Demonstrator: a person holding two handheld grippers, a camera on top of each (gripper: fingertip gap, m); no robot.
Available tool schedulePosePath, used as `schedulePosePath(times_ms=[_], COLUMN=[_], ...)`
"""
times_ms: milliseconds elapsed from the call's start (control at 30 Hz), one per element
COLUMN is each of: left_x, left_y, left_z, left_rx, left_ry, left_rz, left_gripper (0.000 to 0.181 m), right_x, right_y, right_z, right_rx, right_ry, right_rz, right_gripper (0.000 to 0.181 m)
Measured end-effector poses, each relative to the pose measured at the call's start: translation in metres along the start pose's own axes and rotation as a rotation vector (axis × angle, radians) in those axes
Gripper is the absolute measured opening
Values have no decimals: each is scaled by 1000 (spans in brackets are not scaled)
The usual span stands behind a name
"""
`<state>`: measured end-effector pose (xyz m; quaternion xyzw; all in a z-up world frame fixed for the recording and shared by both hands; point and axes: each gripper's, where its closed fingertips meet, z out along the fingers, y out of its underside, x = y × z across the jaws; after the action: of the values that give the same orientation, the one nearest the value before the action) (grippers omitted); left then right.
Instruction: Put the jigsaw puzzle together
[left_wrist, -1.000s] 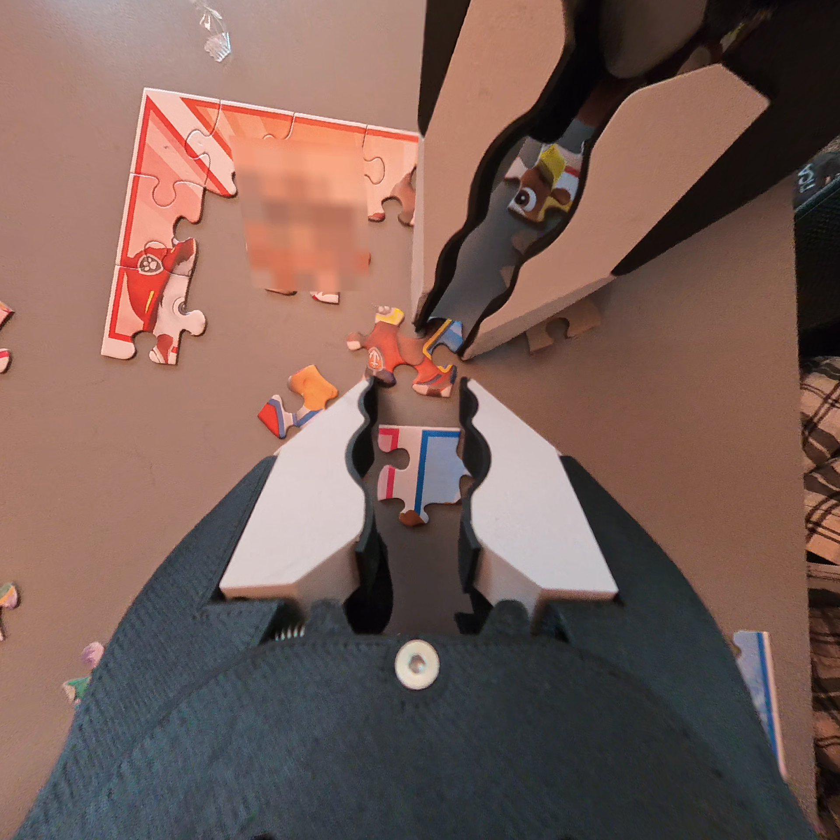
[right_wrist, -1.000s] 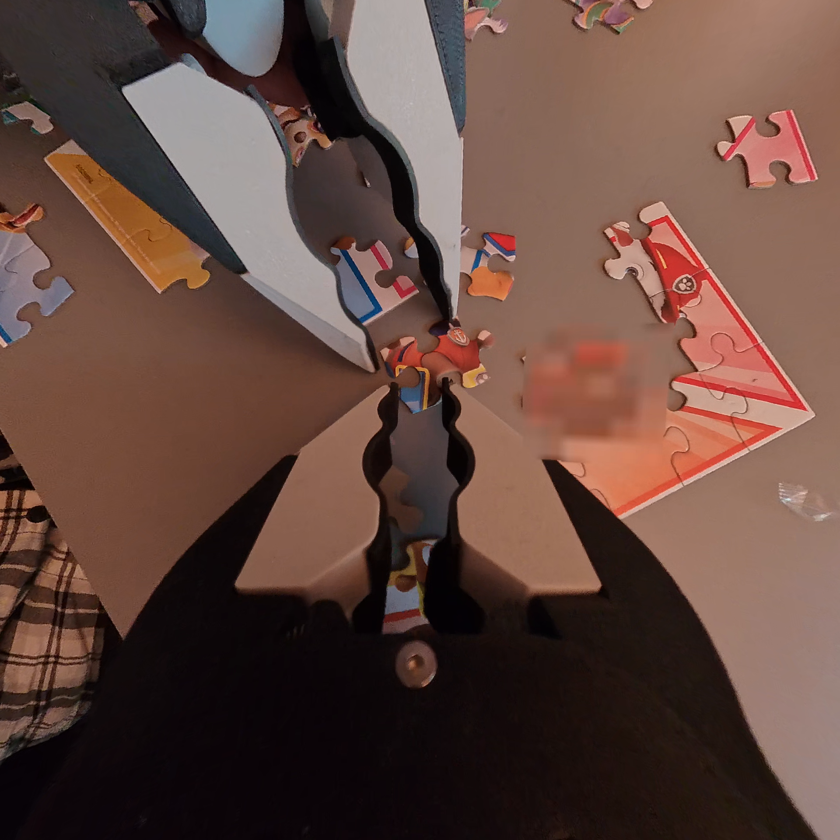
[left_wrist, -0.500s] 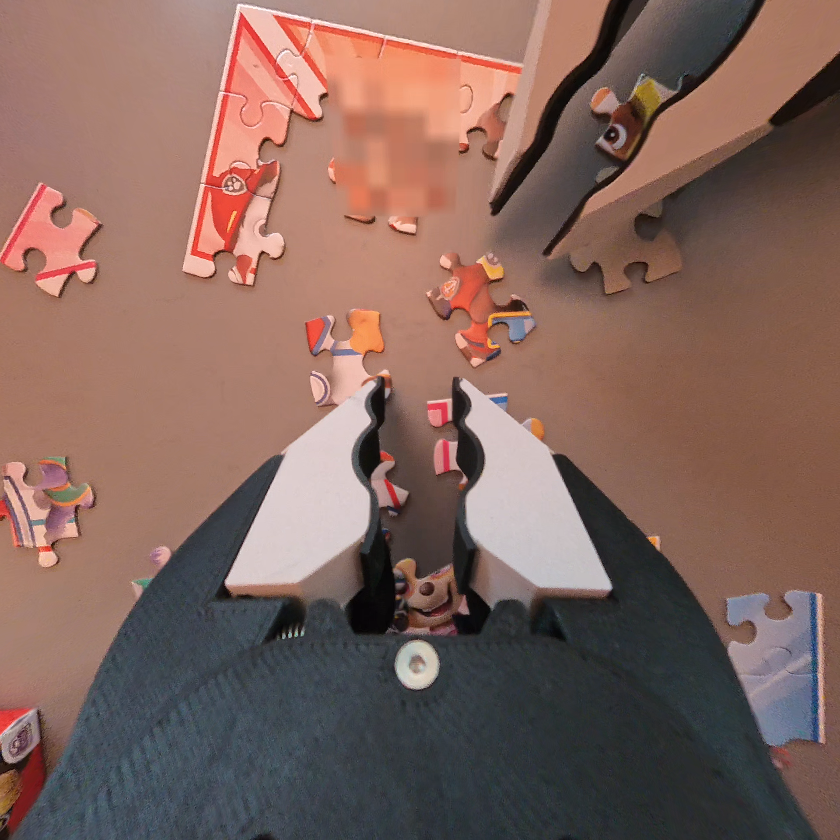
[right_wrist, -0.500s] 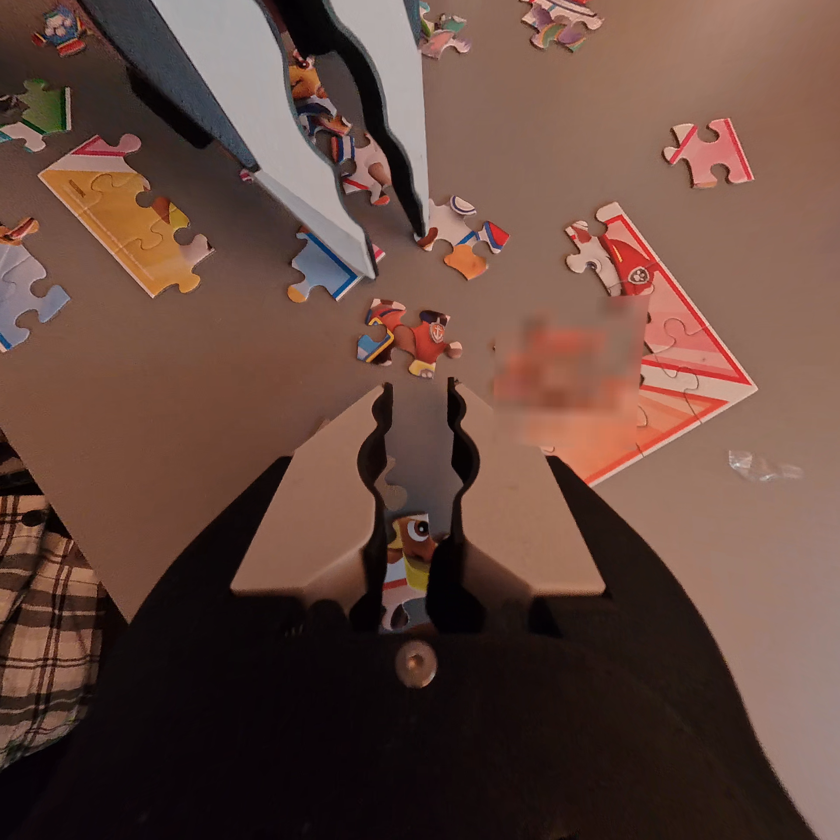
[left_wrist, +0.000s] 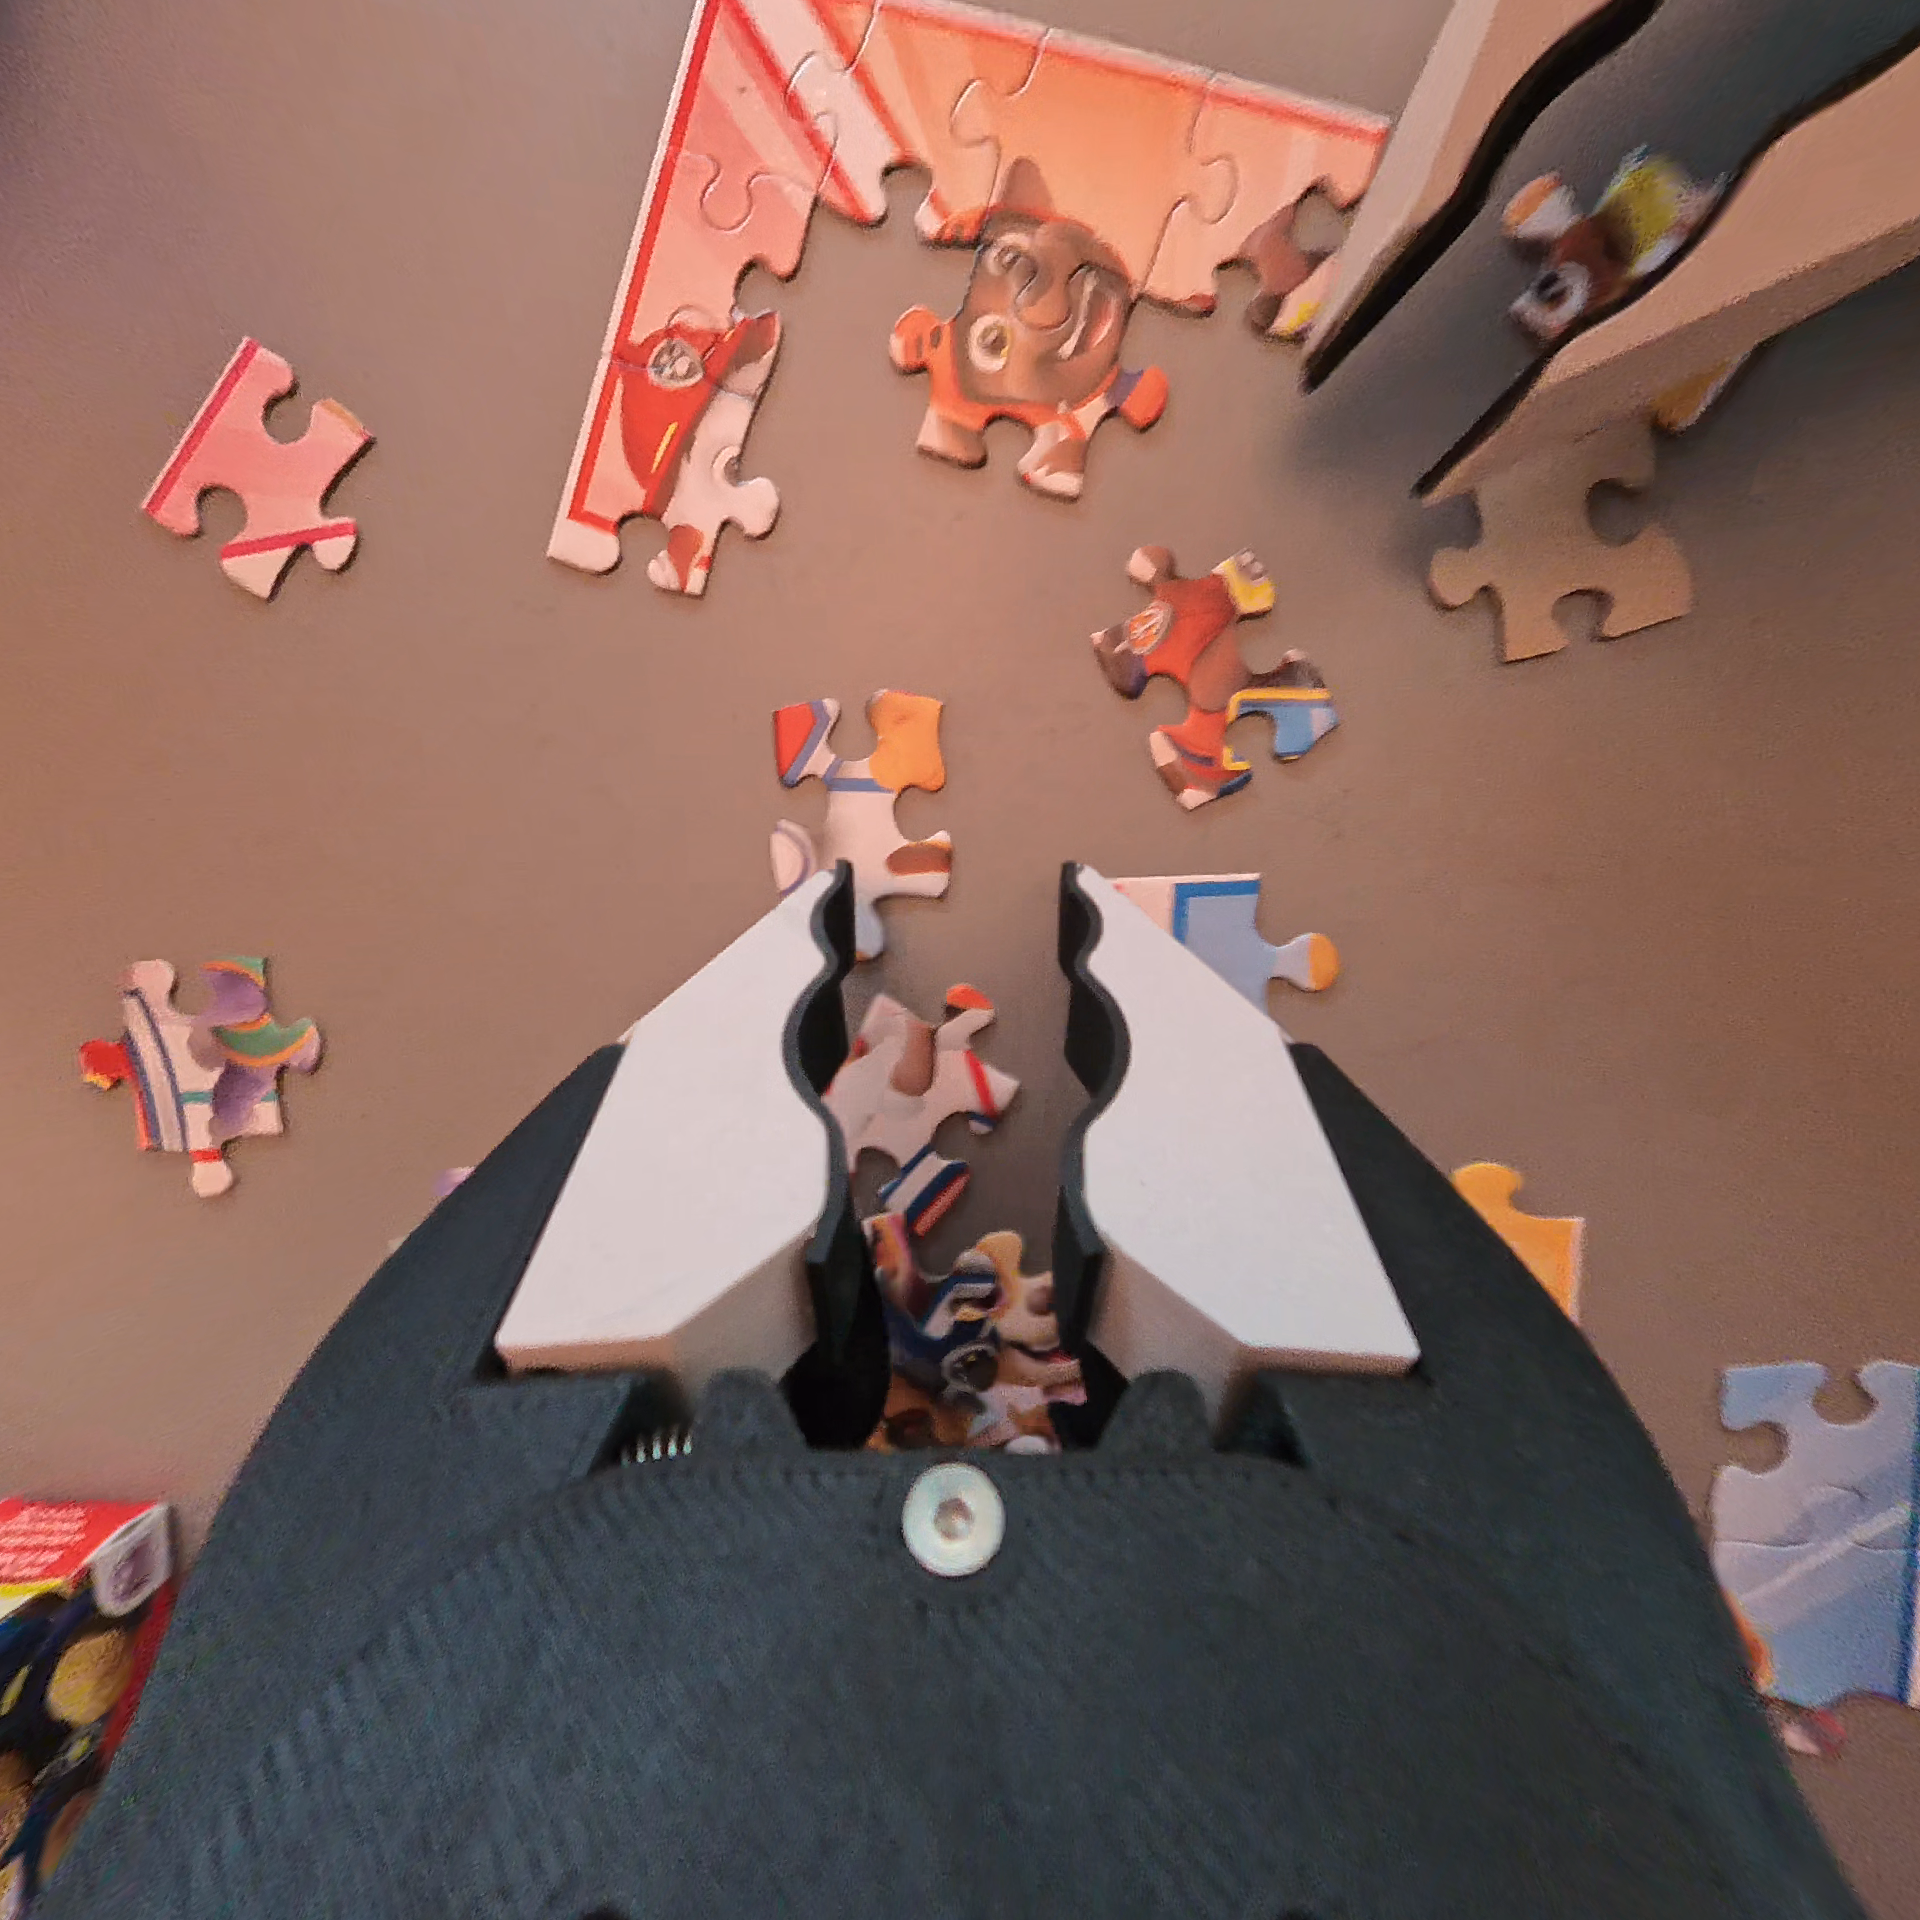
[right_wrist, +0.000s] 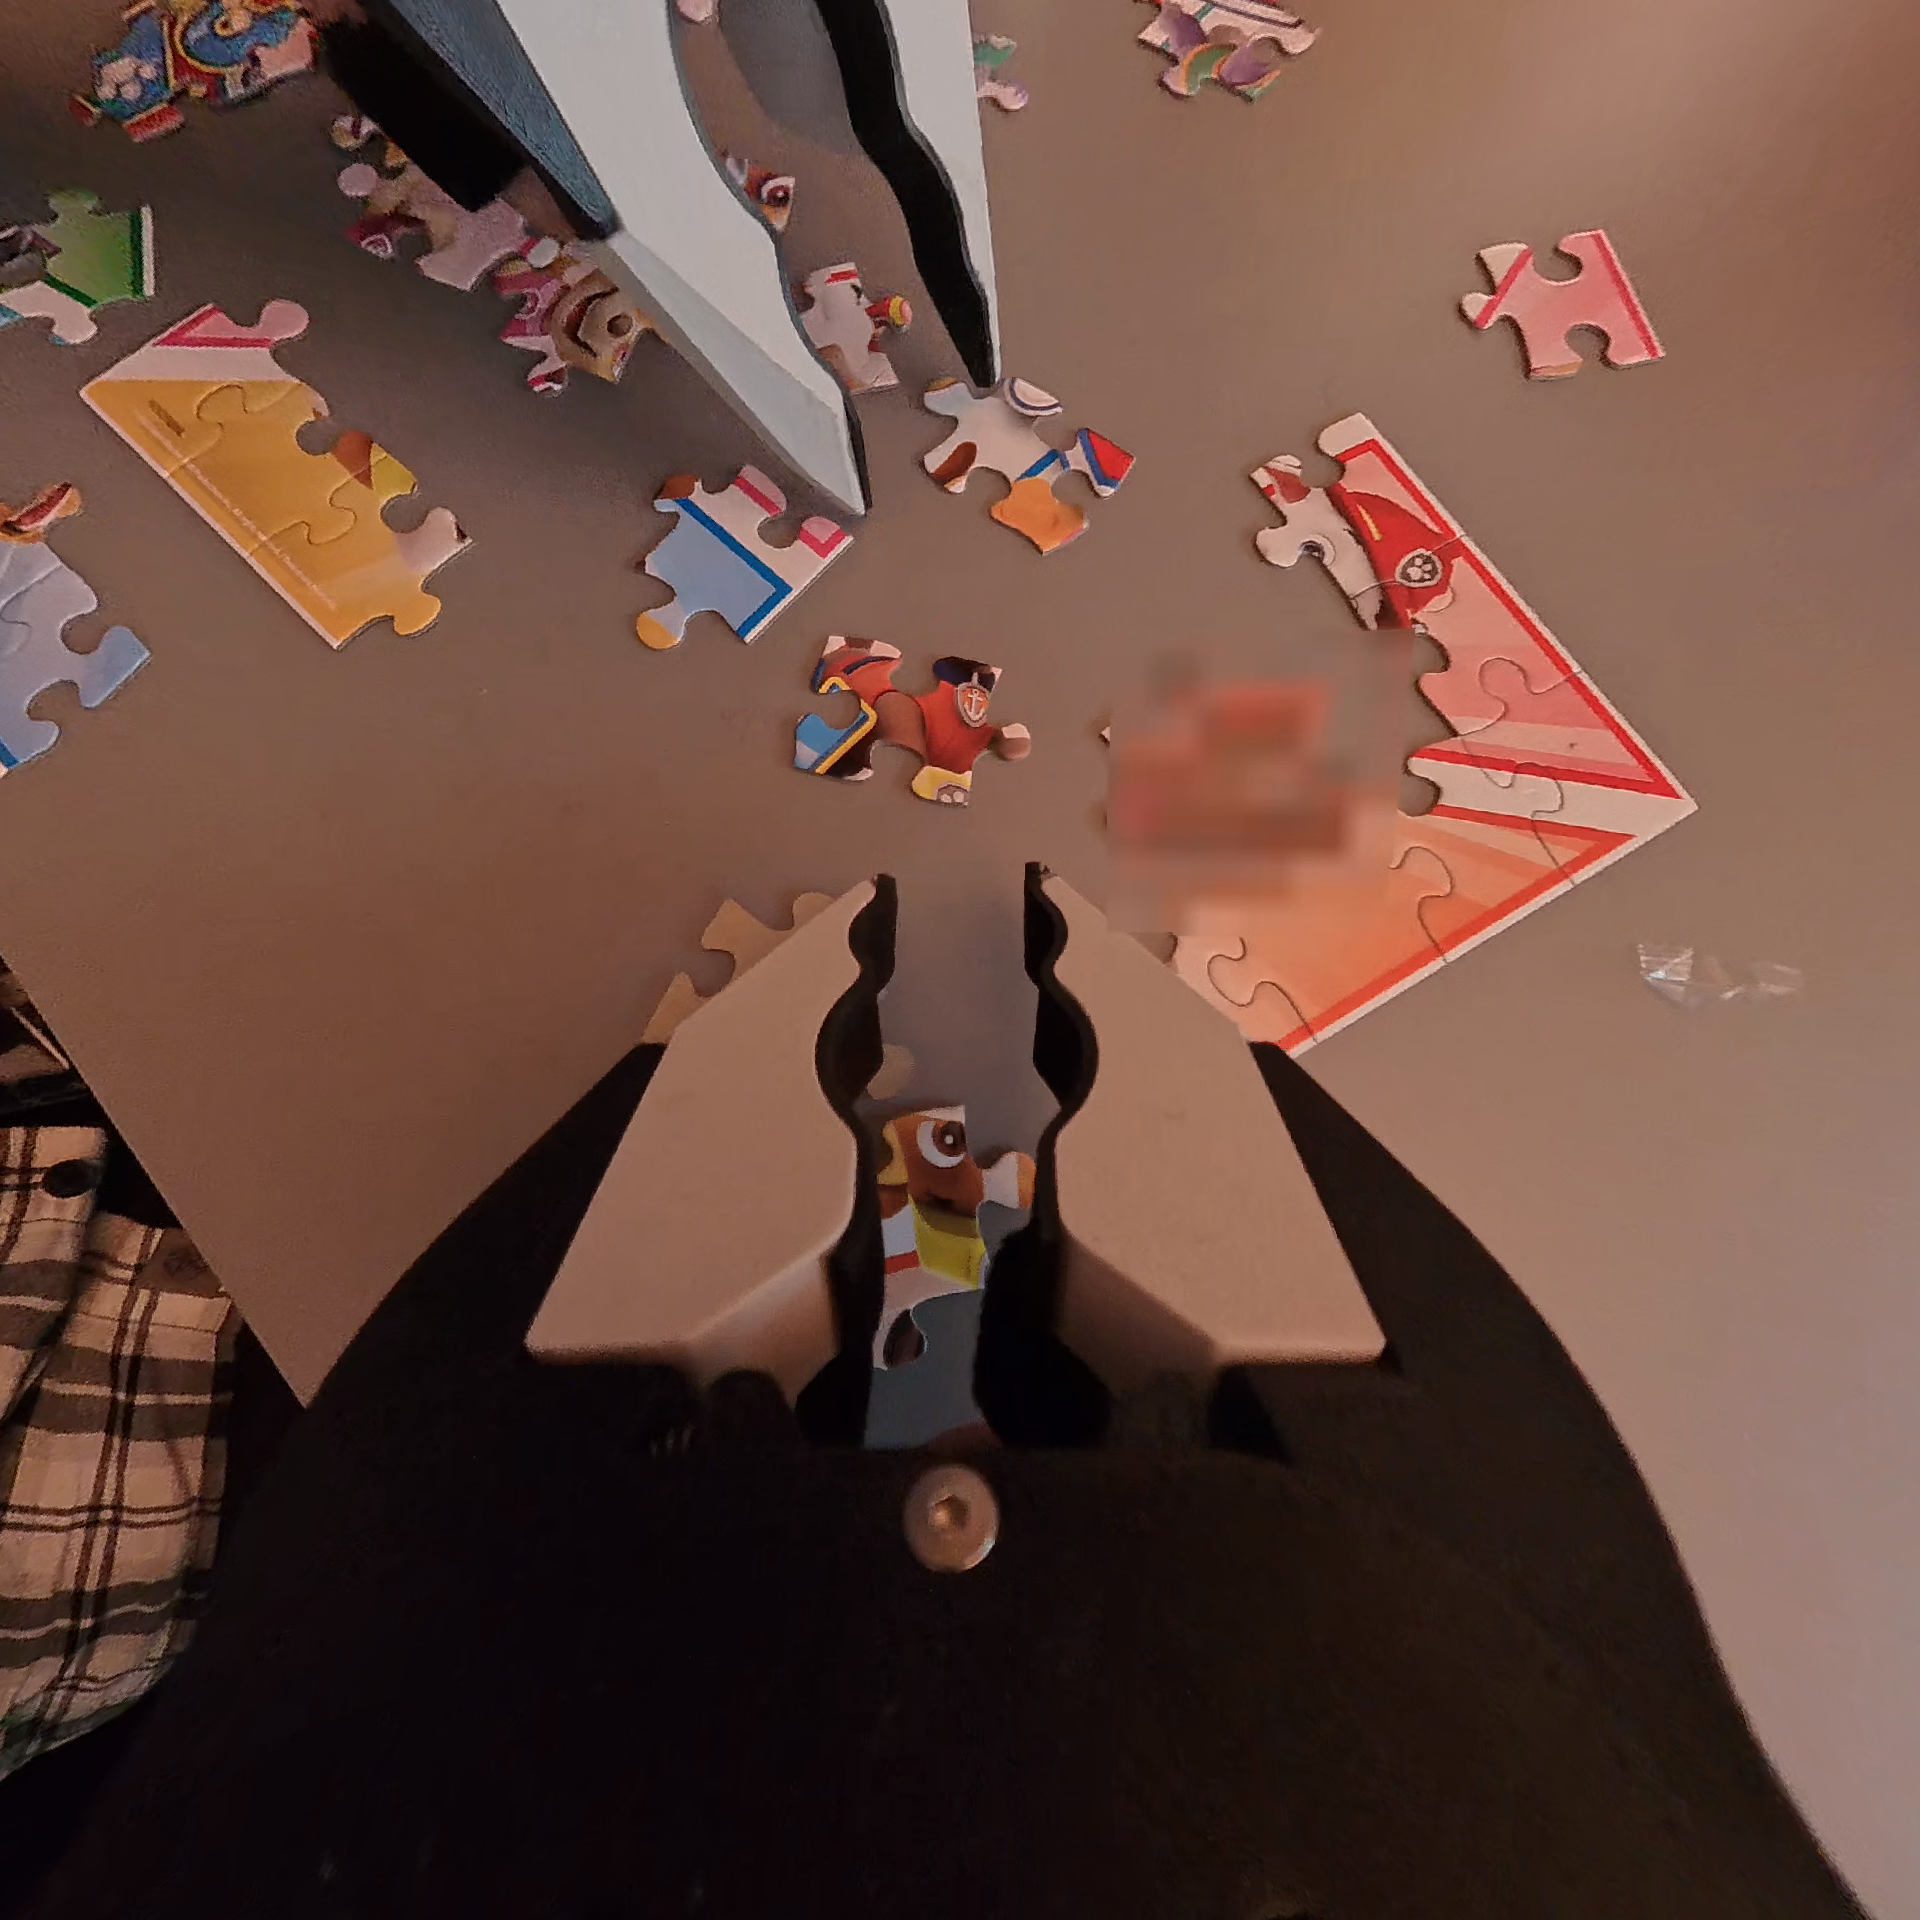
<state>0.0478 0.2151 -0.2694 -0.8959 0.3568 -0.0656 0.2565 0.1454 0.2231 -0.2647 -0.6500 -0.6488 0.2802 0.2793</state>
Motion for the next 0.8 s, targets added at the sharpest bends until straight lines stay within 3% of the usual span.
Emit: schedulePosePath(times_ms=[200, 800], left_x=[27, 45], left_y=[-11, 0], left_z=[1, 4], left_rx=[13, 31], left_ry=[36, 124], left_rz=[44, -9], left_gripper=[38, 44], right_x=[-10, -24], right_y=[-3, -11], right_z=[12, 26], right_rx=[-36, -71], right_ry=[-6, -9], right_rz=[-56, -69], right_gripper=[25, 27])
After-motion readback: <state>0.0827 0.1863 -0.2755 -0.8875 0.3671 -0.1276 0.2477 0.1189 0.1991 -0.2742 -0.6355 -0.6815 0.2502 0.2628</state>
